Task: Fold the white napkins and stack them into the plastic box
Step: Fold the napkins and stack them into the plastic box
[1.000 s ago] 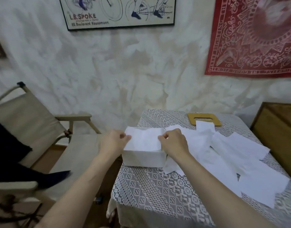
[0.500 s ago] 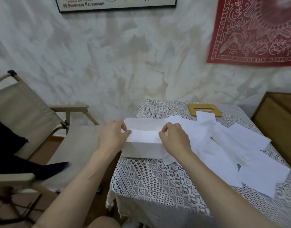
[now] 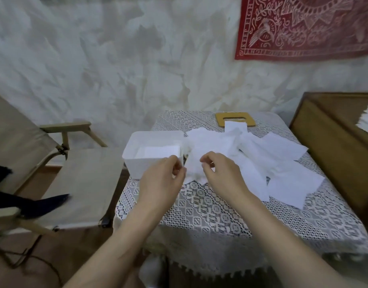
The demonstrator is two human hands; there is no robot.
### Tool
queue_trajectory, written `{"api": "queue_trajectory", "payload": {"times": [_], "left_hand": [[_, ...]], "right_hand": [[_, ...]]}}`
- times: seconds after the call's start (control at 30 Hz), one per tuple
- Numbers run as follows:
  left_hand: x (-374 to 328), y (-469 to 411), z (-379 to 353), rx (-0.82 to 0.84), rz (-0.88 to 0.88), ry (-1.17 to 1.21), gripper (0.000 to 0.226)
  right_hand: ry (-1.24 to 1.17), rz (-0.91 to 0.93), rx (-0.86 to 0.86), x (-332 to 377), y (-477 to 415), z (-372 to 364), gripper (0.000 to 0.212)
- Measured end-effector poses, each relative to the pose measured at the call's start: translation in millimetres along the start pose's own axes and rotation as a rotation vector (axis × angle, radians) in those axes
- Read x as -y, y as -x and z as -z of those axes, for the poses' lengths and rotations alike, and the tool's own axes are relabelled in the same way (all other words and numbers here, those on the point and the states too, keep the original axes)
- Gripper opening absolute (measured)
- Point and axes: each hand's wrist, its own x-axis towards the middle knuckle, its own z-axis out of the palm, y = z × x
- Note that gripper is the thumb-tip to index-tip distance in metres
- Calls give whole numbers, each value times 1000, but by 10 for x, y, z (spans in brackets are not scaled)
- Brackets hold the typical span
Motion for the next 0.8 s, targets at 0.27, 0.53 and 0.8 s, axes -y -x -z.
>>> {"api": "queue_trajectory", "payload": {"times": [0.27, 0.53, 0.8], "left_hand": [[-486, -1, -767, 207, -85, -38, 18], [-597, -70, -1169, 263, -142, -61, 19], [-577, -109, -1225, 247, -220, -13, 23]], "right_hand": [[208, -95, 43, -737, 325, 414, 22], [298, -142, 76, -1118, 364, 561, 26], [269, -196, 86, -1179, 290, 588, 35]]}}
